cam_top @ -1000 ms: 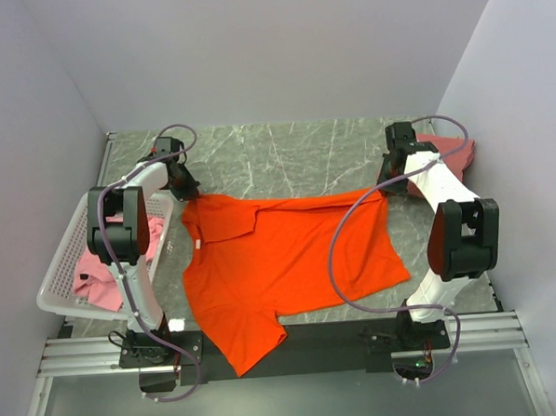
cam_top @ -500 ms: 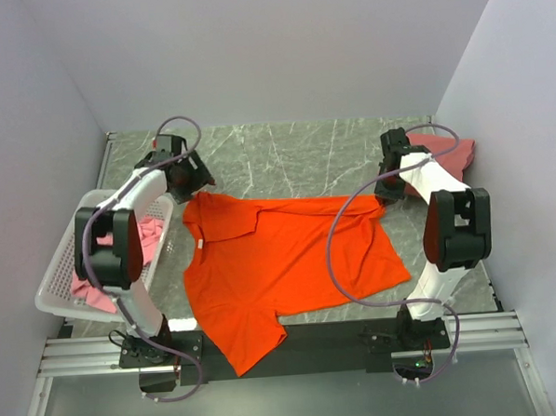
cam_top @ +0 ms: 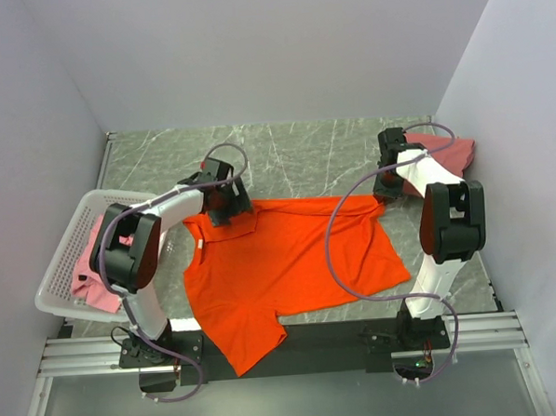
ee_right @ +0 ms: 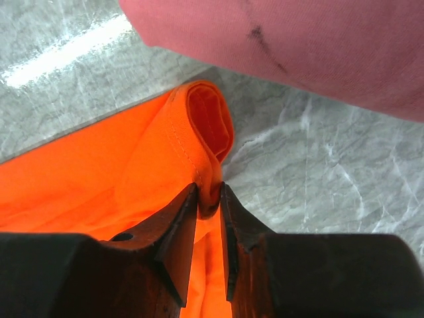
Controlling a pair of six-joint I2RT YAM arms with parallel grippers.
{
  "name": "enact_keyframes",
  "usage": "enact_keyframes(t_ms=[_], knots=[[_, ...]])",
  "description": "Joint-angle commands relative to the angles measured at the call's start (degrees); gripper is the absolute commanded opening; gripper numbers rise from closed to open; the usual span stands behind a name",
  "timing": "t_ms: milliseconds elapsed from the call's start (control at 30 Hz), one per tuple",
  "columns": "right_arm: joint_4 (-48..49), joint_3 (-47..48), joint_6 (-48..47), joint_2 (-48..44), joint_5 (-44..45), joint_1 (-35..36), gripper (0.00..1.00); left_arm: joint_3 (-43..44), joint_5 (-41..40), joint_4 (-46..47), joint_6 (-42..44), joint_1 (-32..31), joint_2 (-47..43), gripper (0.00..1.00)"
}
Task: Fold and stack the t-shirts
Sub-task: Fold the tshirt
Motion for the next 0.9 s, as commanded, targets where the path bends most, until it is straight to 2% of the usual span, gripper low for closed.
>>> enact_keyframes(t_ms=[0, 133, 233, 333, 367, 400, 667, 867], knots=[[-0.1, 2.4, -0.8, -1.9, 2.3, 0.1, 0.28, -2.2, -2.3, 1.8, -1.0, 0.0, 1.1, 0.84], [-0.1, 2.0, -1.0, -3.6, 2.4, 0.1, 0.28, -4.7, -2.8, 2.5, -0.7, 0.0, 1.7, 0.84], [-0.5, 2.1, -1.0, -4.2, 3.1, 0.1, 0.23, -6.3, -2.3, 3.2, -1.2, 0.0, 1.8, 0.84], [-0.6, 1.9, -1.2, -5.6, 3.6, 0.1, 0.1, -7.7, -1.6, 4.0, -1.8, 0.0, 1.4, 0.85], [-0.6, 1.8, -1.2, -6.1, 3.7, 0.1, 0.02, -8.2, -1.6, 4.3, -2.0, 0.0, 1.2, 0.85], [-0.8, 1.9, -1.3, -6.8, 3.7, 0.1, 0.0, -8.5, -1.5, 4.4, -2.1, 0.0, 0.8, 0.85], [-2.9, 1.8, -1.6, -11.1, 2.9, 0.1, 0.0, -10.0, -2.3, 3.9, -2.2, 0.2, -0.7, 0.87], [-3.3, -3.8, -1.3, -17.1, -0.5, 0.8, 0.0, -12.3, -3.6, 3.2, -2.3, 0.5, -4.0, 0.88]])
